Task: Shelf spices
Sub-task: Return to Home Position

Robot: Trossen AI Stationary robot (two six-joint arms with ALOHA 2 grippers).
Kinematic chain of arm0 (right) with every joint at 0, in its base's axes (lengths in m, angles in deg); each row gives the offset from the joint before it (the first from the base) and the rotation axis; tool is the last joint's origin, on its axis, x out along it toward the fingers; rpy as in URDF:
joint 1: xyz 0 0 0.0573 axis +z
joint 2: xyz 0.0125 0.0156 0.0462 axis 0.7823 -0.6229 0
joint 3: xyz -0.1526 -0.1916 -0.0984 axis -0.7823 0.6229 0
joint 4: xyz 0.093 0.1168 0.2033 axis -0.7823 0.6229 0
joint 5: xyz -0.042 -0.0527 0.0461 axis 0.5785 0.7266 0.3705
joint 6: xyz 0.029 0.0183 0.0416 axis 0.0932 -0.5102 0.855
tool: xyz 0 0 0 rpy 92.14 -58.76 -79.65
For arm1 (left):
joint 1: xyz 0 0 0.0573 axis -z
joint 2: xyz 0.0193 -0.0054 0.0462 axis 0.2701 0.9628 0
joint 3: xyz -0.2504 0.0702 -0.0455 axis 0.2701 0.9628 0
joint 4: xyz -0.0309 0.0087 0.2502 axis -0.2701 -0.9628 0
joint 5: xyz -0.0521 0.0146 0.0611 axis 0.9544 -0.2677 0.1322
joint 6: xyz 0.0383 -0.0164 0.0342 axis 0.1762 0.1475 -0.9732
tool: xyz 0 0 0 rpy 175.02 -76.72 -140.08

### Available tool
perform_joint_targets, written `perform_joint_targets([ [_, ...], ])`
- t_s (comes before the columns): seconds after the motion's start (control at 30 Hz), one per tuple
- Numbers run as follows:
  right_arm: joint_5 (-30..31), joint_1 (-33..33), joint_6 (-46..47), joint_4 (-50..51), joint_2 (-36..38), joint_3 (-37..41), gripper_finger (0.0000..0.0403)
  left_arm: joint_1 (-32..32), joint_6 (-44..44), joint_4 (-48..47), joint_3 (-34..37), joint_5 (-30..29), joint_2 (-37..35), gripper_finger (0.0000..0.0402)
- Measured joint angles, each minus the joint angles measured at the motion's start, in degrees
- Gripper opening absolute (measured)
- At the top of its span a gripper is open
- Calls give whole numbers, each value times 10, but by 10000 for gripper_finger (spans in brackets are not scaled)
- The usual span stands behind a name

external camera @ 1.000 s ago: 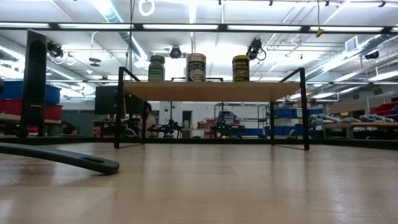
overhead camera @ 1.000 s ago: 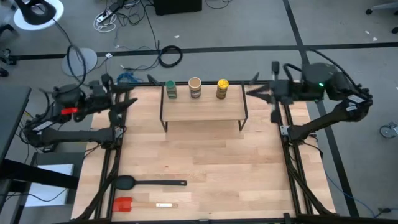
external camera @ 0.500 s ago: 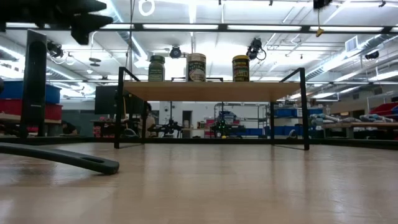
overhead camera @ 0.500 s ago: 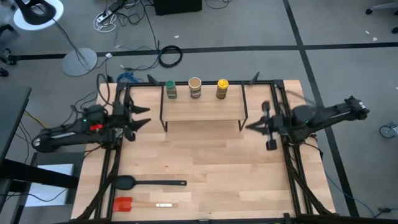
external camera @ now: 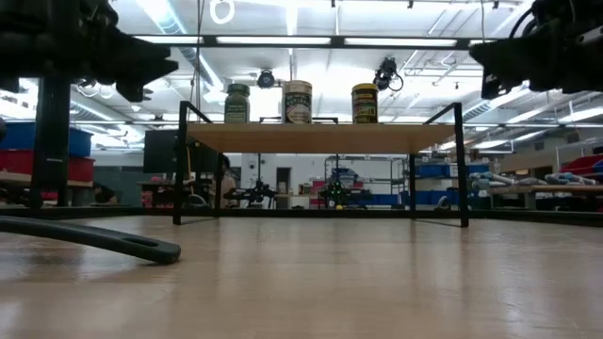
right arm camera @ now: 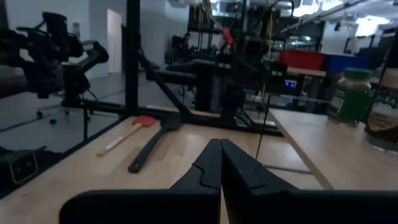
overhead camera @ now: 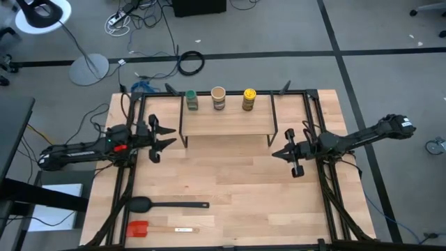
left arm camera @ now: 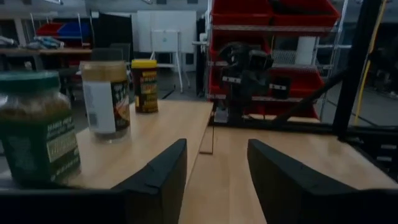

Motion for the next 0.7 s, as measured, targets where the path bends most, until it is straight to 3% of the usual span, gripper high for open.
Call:
perform_joint_targets([
  [0.43,-45,-56,-1,65,14,2,0,0,0,-11,39,-14,-2,144],
  [0.7,-45,-61,-1,172,101,2,0,0,-3,-36,39,-14,-31,144],
])
